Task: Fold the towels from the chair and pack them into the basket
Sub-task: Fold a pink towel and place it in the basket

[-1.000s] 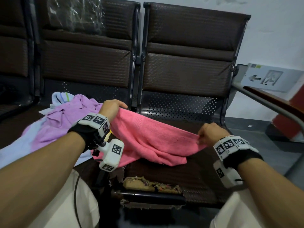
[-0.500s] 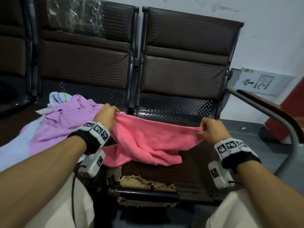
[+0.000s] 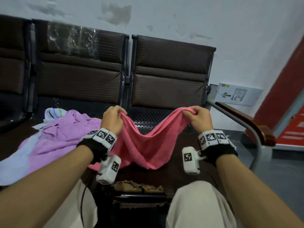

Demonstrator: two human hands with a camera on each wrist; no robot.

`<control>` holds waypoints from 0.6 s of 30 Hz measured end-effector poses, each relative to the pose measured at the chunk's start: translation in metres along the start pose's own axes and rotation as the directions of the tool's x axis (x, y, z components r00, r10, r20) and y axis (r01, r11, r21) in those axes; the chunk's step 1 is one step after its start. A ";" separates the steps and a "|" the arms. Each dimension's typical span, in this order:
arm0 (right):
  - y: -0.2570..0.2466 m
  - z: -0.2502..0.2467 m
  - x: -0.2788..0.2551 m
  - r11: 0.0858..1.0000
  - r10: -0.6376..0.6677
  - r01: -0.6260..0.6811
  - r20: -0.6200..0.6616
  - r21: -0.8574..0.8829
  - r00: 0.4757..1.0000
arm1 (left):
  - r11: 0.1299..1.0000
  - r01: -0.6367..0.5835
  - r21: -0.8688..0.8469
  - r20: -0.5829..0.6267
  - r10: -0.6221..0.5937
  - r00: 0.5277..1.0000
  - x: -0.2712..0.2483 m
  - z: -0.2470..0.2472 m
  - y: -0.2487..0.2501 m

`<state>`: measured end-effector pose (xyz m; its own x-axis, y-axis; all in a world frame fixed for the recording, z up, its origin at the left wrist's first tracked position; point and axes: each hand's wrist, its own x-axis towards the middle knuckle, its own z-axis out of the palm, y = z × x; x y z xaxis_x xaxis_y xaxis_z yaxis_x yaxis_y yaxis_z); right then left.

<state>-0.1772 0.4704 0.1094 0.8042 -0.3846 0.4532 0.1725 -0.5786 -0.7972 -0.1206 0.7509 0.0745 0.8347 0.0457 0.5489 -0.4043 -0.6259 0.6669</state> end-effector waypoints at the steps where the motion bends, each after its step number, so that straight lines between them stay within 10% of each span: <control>1: -0.004 -0.003 0.001 0.999 0.004 -0.004 -0.027 0.032 1.000 | 1.000 -0.015 -0.024 -0.028 0.015 1.000 0.004 -0.006 0.009; 11: -0.068 -0.057 0.022 0.992 -0.125 0.128 -0.293 -0.006 0.948 | 0.983 -0.077 -0.169 -0.208 0.041 0.977 0.053 -0.089 0.076; 18: -0.039 -0.051 0.021 0.994 -0.034 0.003 -0.296 -0.105 0.954 | 0.994 0.051 -0.092 -0.144 -0.064 0.987 0.046 -0.069 0.026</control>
<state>-0.1961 0.4477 0.1703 0.5932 -0.5607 0.5777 0.1141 -0.6518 -0.7497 -0.1183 0.7905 0.1524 0.7961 0.1974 0.5721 -0.3940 -0.5486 0.7374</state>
